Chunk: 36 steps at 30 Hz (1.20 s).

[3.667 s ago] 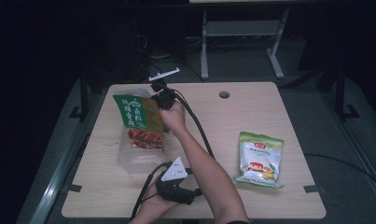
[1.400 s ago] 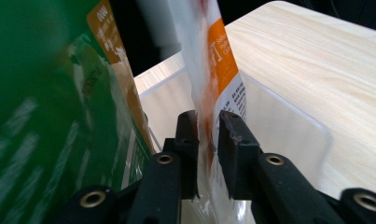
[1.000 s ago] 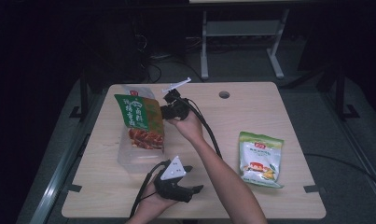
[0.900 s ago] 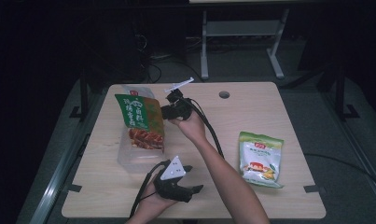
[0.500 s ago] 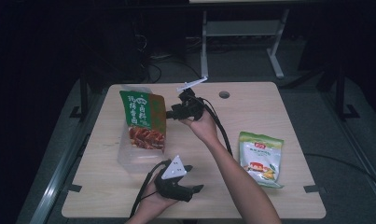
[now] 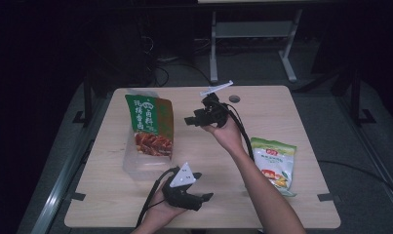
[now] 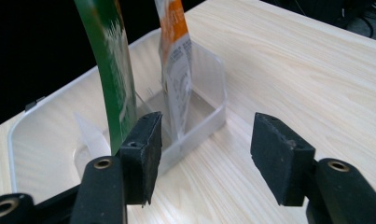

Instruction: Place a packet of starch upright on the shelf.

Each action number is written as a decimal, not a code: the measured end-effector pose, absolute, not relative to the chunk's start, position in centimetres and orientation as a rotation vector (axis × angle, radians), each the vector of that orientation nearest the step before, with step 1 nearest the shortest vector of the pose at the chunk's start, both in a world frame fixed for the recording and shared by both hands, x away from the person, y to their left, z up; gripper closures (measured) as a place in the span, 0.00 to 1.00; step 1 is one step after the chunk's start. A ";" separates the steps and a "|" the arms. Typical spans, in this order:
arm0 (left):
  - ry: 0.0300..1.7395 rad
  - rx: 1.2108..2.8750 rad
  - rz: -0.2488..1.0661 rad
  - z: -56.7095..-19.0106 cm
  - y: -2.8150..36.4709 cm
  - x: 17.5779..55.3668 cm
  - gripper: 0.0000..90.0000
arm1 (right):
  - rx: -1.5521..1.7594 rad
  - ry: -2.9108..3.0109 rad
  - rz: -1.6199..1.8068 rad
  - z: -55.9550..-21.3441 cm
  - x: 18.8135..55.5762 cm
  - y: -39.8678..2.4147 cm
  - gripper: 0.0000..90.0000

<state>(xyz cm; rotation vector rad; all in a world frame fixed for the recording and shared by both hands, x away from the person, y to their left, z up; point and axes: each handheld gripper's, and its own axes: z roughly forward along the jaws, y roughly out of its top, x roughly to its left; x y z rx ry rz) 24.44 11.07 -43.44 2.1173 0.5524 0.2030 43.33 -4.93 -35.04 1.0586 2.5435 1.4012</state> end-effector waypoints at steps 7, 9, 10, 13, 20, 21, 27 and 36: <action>0.542 2.131 0.204 -43.5 10.8 24.5 0.29 | 1.086 2.530 1.398 -34.9 42.7 -7.3 0.45; 0.540 2.134 0.201 -43.6 10.7 24.5 0.29 | 1.102 2.520 1.391 -34.9 42.4 -8.0 0.45; 0.541 2.137 0.199 -43.7 10.7 24.5 0.29 | 1.105 2.517 1.394 -35.0 42.4 -8.3 0.45; 0.541 2.135 0.197 -43.7 10.5 24.5 0.29 | 1.118 2.513 1.389 -35.2 42.0 -9.4 0.44; 0.552 2.133 0.179 -43.8 10.2 24.7 0.29 | 1.174 2.499 1.365 -35.7 41.0 -12.1 0.43; 0.554 2.125 0.178 -43.7 10.1 24.7 0.29 | 1.178 2.494 1.367 -35.8 40.9 -12.5 0.43; 0.548 2.125 0.178 -43.5 9.8 25.2 0.29 | 1.227 2.480 1.331 -36.0 40.0 -15.1 0.42; 0.546 2.127 0.171 -43.2 8.7 25.7 0.30 | 1.286 2.463 1.290 -36.3 38.9 -18.3 0.40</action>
